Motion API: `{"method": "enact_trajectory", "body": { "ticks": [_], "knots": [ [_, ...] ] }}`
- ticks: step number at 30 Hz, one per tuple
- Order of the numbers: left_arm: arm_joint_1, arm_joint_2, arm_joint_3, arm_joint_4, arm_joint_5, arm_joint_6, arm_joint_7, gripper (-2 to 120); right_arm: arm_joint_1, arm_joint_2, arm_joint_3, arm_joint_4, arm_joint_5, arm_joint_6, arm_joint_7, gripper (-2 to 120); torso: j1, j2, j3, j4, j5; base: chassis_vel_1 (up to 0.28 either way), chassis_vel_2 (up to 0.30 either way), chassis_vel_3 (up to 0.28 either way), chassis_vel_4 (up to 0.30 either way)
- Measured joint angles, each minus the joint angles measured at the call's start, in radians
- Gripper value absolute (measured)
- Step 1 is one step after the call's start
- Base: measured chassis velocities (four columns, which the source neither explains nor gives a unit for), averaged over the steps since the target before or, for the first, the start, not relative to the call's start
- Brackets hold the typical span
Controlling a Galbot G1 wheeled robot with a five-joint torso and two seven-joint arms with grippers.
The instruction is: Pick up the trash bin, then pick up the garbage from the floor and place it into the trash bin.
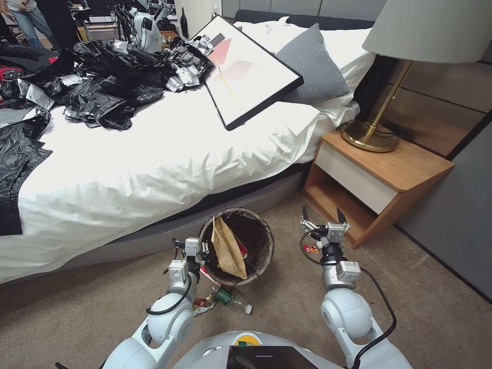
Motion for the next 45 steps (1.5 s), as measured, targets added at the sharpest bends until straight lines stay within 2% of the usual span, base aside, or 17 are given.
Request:
{"method": "enact_trajectory", "body": {
  "ticks": [19, 29, 45],
  "knots": [
    [0.001, 0.007, -0.002, -0.005, 0.001, 0.000, 0.002, 0, -0.042, -0.030, 0.050, 0.000, 0.046, -0.073, 0.045, 100, 0.000, 0.000, 0.000, 0.0000, 0.0001, 0.000, 0.000, 0.000, 0.000],
    [0.004, 0.007, -0.003, -0.009, 0.002, -0.001, 0.003, 0, -0.100, -0.016, 0.062, -0.018, 0.043, -0.045, 0.039, 100, 0.000, 0.000, 0.000, -0.0002, 0.0000, 0.000, 0.000, 0.000, 0.000],
    [0.003, 0.002, 0.000, -0.007, 0.008, -0.001, 0.003, 0, -0.096, -0.016, 0.063, -0.033, 0.036, -0.027, 0.019, 100, 0.000, 0.000, 0.000, -0.0002, -0.0001, -0.020, 0.018, 0.019, -0.021]
  ]
}}
